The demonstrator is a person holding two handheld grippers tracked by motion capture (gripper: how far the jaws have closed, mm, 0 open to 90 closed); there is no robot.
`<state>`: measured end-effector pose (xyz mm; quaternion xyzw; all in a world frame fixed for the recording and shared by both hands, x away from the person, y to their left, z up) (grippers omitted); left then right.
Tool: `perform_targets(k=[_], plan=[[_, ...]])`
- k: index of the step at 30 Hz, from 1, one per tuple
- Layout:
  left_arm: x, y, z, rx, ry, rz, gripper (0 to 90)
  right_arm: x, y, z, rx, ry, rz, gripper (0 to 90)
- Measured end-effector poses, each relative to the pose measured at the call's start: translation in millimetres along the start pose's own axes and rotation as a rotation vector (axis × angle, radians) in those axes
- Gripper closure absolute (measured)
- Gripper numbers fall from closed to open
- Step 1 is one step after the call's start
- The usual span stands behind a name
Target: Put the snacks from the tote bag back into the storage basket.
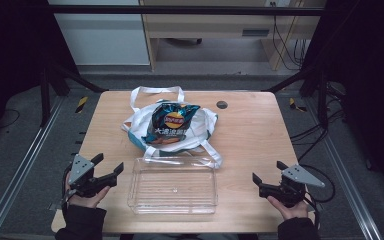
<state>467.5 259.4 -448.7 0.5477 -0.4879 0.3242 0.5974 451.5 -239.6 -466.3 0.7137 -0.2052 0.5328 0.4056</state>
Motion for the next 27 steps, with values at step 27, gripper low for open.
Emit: perform_targets(k=[27], plan=[[16.6, -1.5, 4.4, -0.021, 0.026, 0.025, 17.3, -0.6, -1.8, -0.3, -0.006, 0.011, -0.010, 5.6]])
Point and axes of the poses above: each handheld gripper's, and its own axes: y roughly backward along the jaws, x roughly out of its top, z roughly to its right, the point moved 6 cm from there along -y, roughly forward along the jaws, and after that the axes turned 13 degrees about x, right-handed, at the moved point
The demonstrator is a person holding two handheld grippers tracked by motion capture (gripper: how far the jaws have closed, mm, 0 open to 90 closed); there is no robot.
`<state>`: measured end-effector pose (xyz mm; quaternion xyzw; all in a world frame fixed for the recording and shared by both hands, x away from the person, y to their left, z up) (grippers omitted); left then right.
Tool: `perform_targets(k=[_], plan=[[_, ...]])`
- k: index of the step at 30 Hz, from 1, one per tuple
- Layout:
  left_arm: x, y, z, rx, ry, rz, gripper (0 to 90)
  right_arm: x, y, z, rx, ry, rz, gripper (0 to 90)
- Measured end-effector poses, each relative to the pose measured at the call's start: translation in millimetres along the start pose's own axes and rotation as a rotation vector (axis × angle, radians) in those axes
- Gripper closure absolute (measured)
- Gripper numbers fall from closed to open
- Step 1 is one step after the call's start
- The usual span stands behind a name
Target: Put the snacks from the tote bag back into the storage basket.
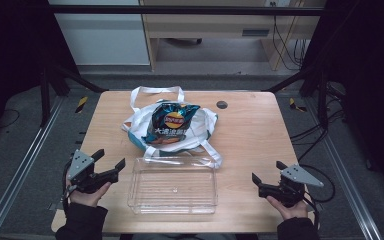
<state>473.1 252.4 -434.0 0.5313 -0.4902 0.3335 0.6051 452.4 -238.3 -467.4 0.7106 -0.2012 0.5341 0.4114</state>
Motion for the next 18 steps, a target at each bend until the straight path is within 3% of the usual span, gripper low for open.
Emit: perform_targets(k=[18], plan=[[21.6, -1.2, 9.6, -0.010, -0.036, 0.048, 16.4, -0.1, -0.9, 0.2, 0.000, 0.003, -0.003, 5.6]])
Point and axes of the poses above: each handheld gripper's, and its own axes: y roughly backward along the jaws, x roughly out of its top, z roughly to its right, the point moved 6 cm from there along -y, roughly forward along the jaws, and after that the axes turned 13 degrees about x, right-handed, at the moved point
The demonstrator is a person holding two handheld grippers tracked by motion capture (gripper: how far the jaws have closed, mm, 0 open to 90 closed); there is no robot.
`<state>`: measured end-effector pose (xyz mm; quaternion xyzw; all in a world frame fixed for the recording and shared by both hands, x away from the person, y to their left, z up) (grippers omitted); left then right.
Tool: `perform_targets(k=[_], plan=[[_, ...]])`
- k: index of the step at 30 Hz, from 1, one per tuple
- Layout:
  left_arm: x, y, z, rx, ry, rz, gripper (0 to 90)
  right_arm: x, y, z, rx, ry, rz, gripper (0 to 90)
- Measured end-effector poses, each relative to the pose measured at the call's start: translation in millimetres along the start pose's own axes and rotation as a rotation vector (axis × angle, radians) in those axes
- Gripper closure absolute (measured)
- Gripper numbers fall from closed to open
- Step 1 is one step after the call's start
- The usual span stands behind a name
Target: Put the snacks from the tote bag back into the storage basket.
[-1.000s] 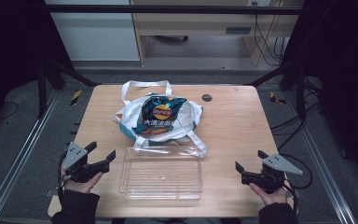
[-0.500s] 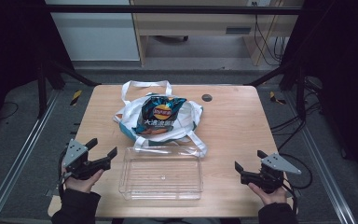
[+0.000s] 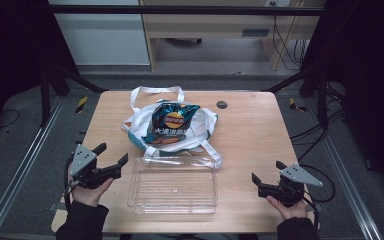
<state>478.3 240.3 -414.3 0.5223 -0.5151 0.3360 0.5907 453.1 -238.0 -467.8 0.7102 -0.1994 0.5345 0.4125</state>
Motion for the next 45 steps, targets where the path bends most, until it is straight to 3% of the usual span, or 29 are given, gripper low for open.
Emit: perform_targets(k=[6, 7, 15, 24, 45], plan=[[6.7, -1.8, 3.7, -0.006, -0.006, 0.000, 16.3, 0.0, 0.2, 0.7, -0.002, 0.000, 0.001, 5.6], [6.8, -0.8, 5.9, -0.009, 0.008, -0.016, 16.3, 0.1, 0.2, 0.6, -0.002, -0.001, 0.001, 5.6], [13.0, -6.2, 17.0, -0.034, -0.026, -0.002, 16.7, 0.6, 0.9, 0.9, -0.001, -0.006, 0.005, 5.5], [18.2, -13.1, 25.0, -0.051, -0.036, -0.005, 16.7, 0.7, 0.9, 1.3, -0.002, -0.010, 0.006, 5.5], [35.7, -31.3, 33.3, -0.063, -0.010, 0.003, 16.9, 0.6, 0.8, 1.7, -0.004, -0.008, 0.005, 5.5]])
Point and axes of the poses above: each handheld gripper's, and its own axes: y roughly backward along the jaws, x roughly out of its top, z roughly to its right, the point moved 6 cm from there along -y, roughly forward along the jaws, and after that the axes turned 13 degrees about x, right-handed, at the moved point
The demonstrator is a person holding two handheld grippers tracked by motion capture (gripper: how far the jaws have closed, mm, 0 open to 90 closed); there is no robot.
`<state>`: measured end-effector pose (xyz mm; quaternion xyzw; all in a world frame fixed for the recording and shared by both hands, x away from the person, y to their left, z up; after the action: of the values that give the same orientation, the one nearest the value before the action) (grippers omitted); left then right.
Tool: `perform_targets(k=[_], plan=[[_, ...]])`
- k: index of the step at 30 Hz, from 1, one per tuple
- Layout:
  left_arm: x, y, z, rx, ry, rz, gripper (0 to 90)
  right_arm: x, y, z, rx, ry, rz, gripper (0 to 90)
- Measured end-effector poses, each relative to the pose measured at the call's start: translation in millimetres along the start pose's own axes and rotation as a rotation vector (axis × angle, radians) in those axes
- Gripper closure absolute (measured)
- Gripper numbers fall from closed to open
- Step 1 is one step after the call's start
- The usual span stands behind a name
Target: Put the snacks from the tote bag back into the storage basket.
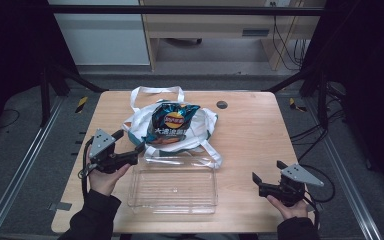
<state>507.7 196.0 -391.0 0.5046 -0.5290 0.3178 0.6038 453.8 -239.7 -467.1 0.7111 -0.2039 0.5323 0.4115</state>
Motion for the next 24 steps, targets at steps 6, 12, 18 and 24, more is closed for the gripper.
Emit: perform_targets(k=[6, 12, 18, 24], plan=[[8.2, -4.6, 0.0, 0.001, 0.018, 0.018, 17.1, -0.1, -0.1, 0.1, -0.001, 0.000, -0.001, 5.5], [15.2, -11.3, -1.5, 0.003, 0.026, 0.023, 17.1, -0.6, -0.7, 0.0, -0.001, 0.001, -0.005, 5.5], [19.2, -18.6, 1.8, 0.003, 0.020, 0.025, 17.0, -0.6, -0.9, -0.5, 0.002, 0.001, -0.004, 5.5], [23.7, -25.9, 4.5, 0.010, 0.000, 0.022, 17.1, -0.6, -1.0, -0.2, 0.002, 0.002, -0.004, 5.5]])
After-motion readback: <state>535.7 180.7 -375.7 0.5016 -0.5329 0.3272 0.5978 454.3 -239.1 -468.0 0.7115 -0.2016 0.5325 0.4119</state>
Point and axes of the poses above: each handheld gripper's, and its own axes: y roughly backward along the jaws, x roughly out of its top, z roughly to its right, the point moved 6 cm from there along -y, roughly forward along the jaws, and after that the axes turned 13 degrees about x, right-handed, at the moved point
